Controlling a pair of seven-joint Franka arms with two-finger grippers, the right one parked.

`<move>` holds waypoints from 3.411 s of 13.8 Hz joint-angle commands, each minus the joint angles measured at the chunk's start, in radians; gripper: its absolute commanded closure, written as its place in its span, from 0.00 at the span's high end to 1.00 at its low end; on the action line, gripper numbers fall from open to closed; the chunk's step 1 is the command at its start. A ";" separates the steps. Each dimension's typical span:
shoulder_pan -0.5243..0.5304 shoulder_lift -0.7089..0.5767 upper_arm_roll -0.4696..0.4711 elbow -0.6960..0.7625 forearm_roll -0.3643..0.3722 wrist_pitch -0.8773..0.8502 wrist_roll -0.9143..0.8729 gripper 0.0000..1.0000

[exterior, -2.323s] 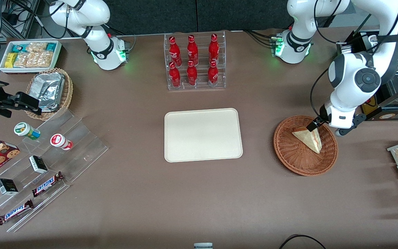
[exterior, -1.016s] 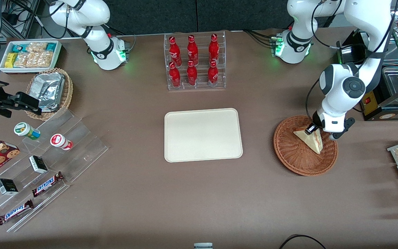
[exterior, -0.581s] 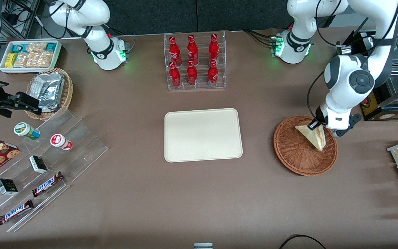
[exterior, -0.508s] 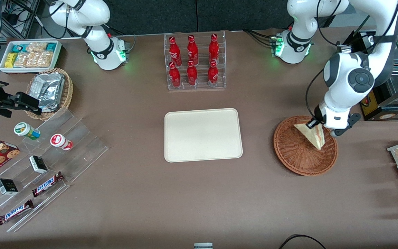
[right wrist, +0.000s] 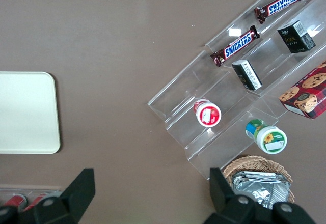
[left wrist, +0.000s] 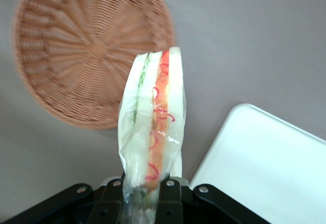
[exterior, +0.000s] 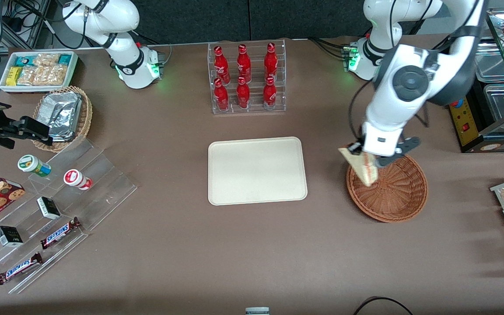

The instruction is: Place sandwich from basket to tray

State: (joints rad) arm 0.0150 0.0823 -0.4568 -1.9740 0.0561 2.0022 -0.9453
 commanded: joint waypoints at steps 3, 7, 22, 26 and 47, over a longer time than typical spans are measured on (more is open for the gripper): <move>-0.127 0.183 -0.051 0.159 0.069 -0.026 -0.030 0.20; -0.275 0.365 -0.048 0.312 0.146 -0.025 -0.128 0.20; -0.498 0.711 -0.042 0.555 0.370 -0.013 -0.181 0.20; -0.507 0.720 -0.042 0.555 0.380 -0.010 -0.188 0.22; -0.175 0.323 -0.046 0.618 0.171 -0.454 0.029 1.00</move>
State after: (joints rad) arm -0.2108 0.4594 -0.4991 -1.3290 0.2652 1.5852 -0.9840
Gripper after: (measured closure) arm 0.000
